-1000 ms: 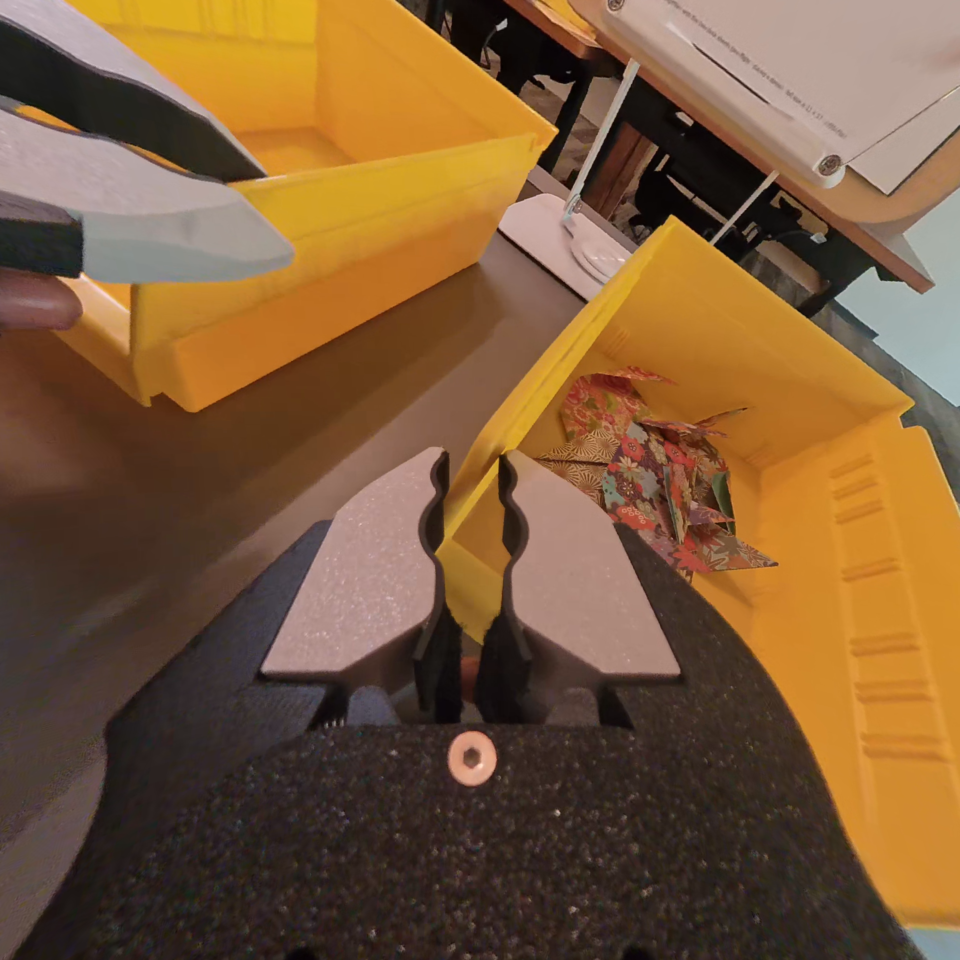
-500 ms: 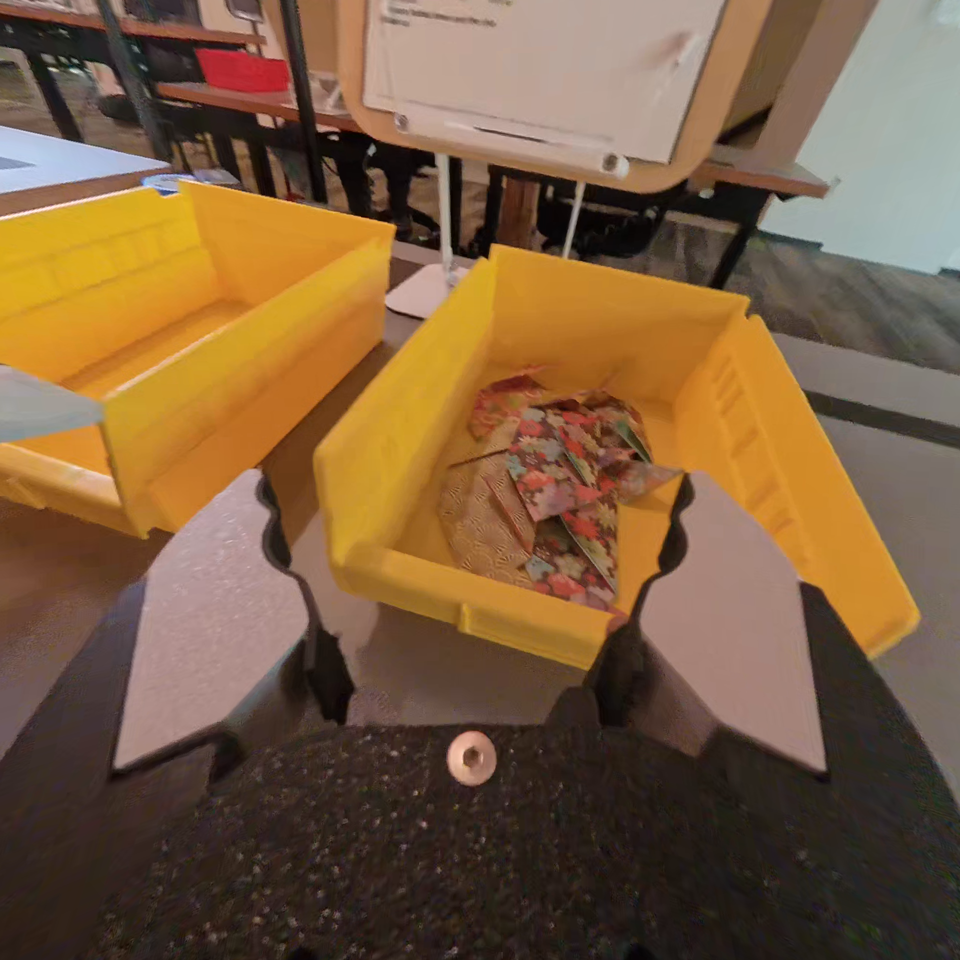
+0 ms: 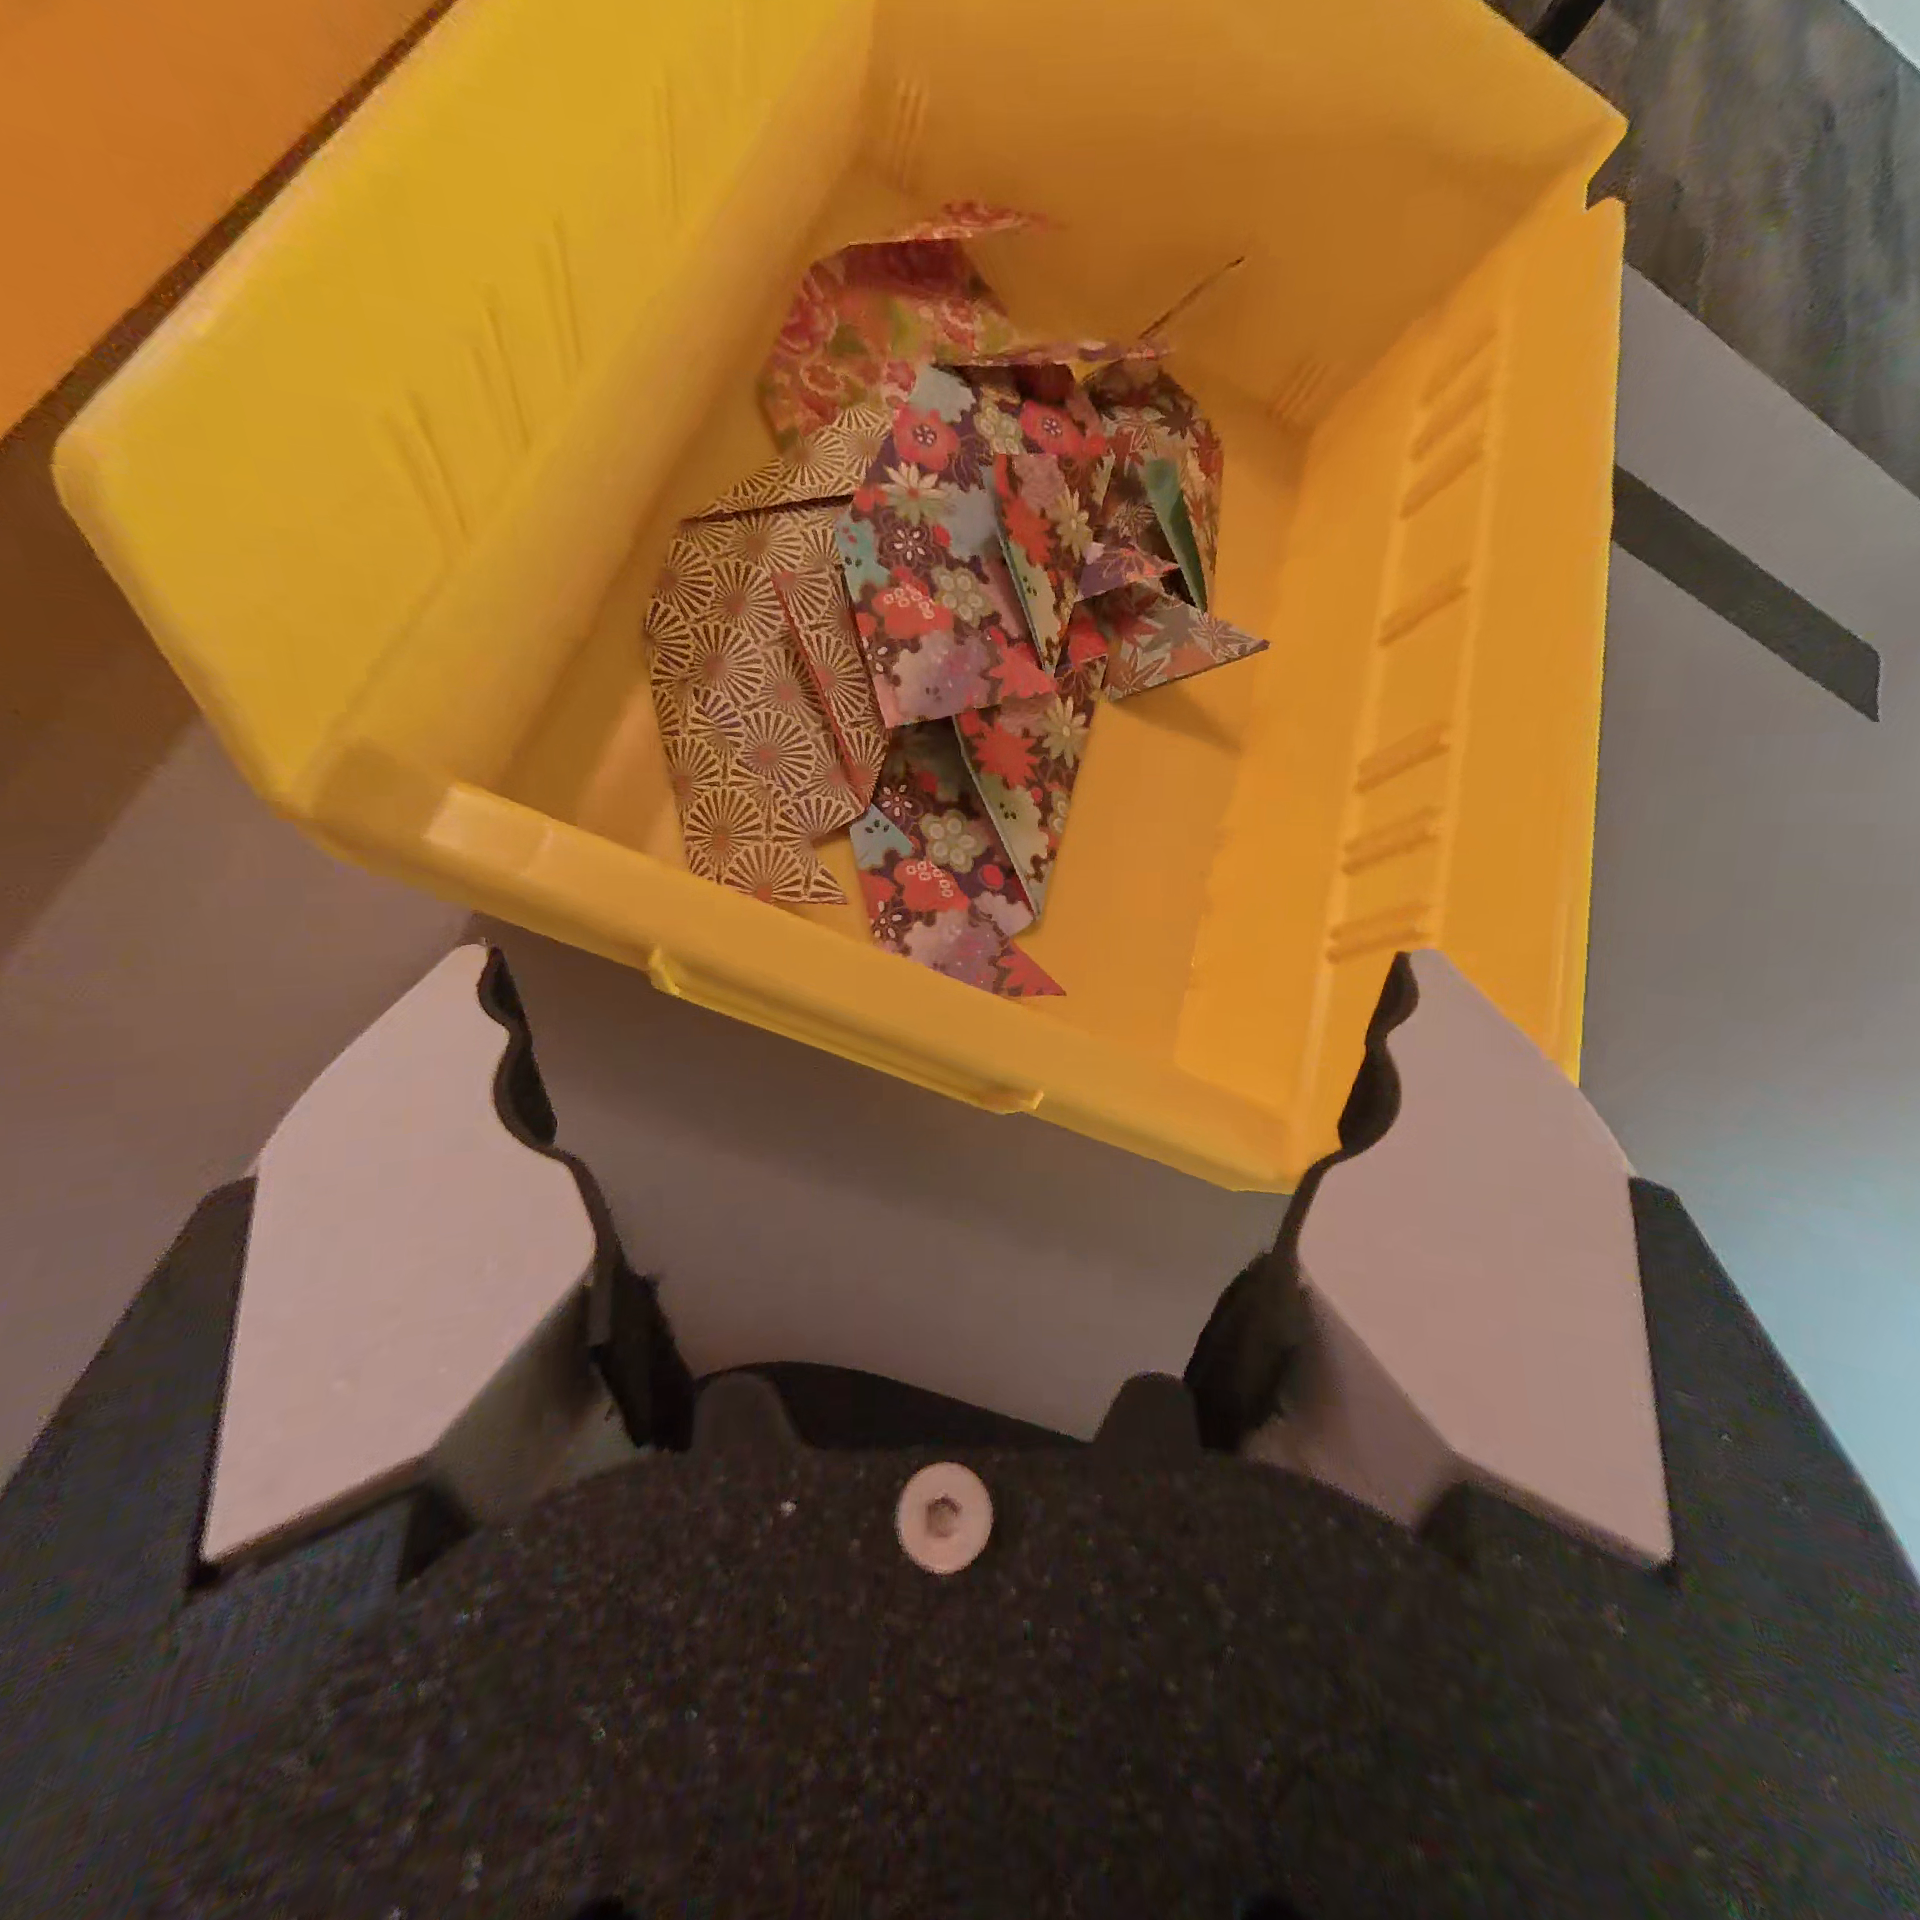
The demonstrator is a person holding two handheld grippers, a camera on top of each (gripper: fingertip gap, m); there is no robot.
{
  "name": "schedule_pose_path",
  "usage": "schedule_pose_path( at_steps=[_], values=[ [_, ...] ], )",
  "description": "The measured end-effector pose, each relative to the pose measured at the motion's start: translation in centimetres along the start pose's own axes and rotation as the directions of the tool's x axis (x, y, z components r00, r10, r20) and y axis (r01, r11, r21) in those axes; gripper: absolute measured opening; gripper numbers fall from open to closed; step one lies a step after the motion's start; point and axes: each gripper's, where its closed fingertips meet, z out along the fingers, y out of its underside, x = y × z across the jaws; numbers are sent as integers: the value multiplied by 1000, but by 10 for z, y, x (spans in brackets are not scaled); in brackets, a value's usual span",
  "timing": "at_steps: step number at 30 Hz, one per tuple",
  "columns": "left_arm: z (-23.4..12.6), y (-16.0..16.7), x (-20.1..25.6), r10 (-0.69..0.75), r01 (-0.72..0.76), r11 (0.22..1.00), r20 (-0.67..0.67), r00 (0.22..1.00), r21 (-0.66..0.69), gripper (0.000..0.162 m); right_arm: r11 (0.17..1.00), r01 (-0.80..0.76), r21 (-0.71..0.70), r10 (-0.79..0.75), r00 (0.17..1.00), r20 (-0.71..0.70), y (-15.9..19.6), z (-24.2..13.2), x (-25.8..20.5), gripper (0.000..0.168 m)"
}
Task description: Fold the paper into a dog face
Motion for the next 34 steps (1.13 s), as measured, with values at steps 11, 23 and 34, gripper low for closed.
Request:
schedule_pose_path(
  at_steps=[11,23,34],
  values=[
    [-3,0,4,-11,11,1000,2,1000,10,145,998,-27,61,27,1000,7,-19,-2,-6,147],
    [-6,-7,2,-26,26,998,5,1000,55,145,995,-31,92,30,1000,9,-26,-5,-6,147],
    [-5,-3,-5,-89,83,989,40,995,120,145,985,-68,159,65,998,24,-30,-11,-7,147]
  ],
)
